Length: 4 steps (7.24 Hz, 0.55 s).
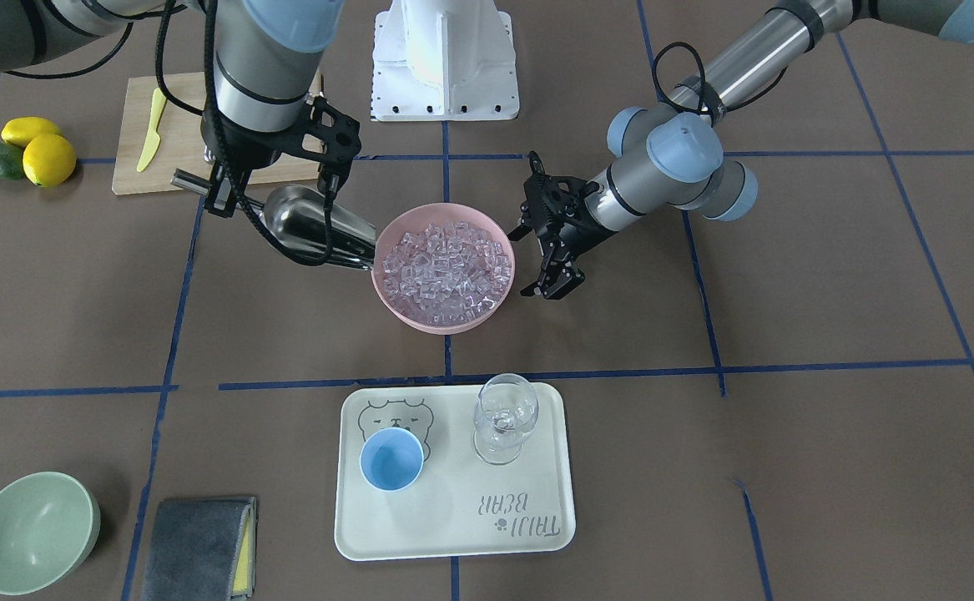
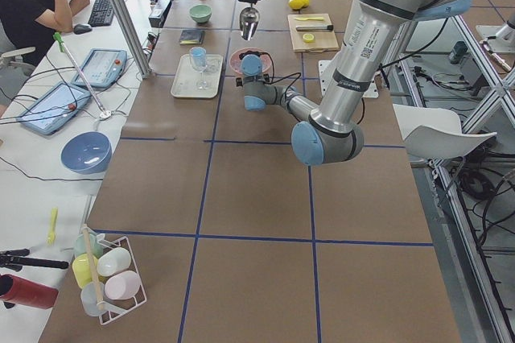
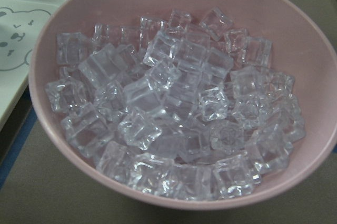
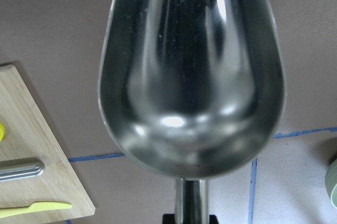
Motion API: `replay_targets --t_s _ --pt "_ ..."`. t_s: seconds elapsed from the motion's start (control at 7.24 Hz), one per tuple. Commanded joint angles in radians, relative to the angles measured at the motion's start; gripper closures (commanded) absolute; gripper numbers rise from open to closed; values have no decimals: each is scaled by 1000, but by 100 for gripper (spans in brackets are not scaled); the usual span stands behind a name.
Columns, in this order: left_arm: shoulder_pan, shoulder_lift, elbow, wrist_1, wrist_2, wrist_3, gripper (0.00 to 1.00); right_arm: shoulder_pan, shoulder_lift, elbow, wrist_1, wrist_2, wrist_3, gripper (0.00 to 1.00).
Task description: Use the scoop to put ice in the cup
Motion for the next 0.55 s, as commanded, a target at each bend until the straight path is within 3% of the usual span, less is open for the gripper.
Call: replay_targets --t_s 0.0,0.28,0.41 --pt "0 0 -1 -1 -2 0 0 -15 94 -110 -38 -38 -8 100" --pt "0 0 0 -1 -2 0 0 -52 209 -282 -69 -101 -8 100" --pt "0 0 0 -1 -2 0 0 -86 219 -298 -84 -162 -10 100"
